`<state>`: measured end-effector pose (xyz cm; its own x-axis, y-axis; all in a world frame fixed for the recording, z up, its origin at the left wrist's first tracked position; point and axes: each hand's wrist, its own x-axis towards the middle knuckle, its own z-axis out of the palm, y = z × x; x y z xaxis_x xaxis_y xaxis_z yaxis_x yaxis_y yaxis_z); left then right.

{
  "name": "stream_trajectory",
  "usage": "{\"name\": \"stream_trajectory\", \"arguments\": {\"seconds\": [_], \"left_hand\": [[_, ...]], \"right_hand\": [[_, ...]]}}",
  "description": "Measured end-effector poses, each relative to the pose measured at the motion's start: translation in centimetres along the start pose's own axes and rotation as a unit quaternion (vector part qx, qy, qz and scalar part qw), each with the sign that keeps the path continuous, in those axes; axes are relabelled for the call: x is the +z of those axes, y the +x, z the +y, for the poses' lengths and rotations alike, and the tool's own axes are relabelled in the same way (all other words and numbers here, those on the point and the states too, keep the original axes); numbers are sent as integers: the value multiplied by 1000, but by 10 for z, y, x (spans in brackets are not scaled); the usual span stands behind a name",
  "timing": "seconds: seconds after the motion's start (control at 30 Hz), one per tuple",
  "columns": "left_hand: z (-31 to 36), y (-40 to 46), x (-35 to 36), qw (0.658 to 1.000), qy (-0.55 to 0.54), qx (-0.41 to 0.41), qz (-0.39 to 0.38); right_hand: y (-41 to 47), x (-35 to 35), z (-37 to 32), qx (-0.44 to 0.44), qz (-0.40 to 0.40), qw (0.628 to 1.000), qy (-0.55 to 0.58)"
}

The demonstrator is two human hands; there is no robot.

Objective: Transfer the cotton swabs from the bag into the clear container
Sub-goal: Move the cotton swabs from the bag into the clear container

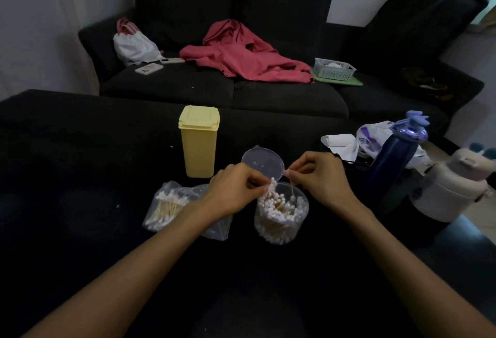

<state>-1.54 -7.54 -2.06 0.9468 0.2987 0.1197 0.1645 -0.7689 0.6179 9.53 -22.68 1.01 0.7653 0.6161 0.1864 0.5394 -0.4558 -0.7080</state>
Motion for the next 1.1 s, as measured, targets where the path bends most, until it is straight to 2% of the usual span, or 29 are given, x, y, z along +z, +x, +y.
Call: {"name": "stream_trajectory", "arguments": {"seconds": [0.07, 0.13, 0.27, 0.33, 0.4, 0.5, 0.67, 0.77, 0.87, 1.1], "left_hand": [[-2, -1, -2, 1000, 6, 5, -16], [-3, -3, -2, 1000, 12, 4, 1], [-5, -2, 2, 1000, 23, 10, 18], [-5, -2, 2, 1000, 18, 11, 15], [-5, -3, 2, 1000, 13, 9, 18], [-4, -5, 4, 1000, 7, 4, 24], [-3, -6, 4, 1000, 2, 9, 29], [2, -4, 3, 997, 56, 52, -15], [5, -2, 5, 989, 121, 70, -53], [2, -8, 12, 976, 180, 112, -42]], "right_hand": [[-5, 8, 5, -1, 17, 999, 49], [-10, 16, 10, -8, 39, 995, 87], [-22, 27, 22, -39, 102, 989, 96], [-25, 29, 28, -54, 115, 990, 62], [-25, 31, 33, -66, 116, 991, -29], [-20, 28, 34, -53, 77, 990, -107], [-12, 14, 28, -70, -61, 992, -85], [-7, 0, 22, -47, -108, 992, -39], [-5, -8, 24, -40, -113, 993, -20], [-10, 7, 27, -48, -49, 993, -92]]}}
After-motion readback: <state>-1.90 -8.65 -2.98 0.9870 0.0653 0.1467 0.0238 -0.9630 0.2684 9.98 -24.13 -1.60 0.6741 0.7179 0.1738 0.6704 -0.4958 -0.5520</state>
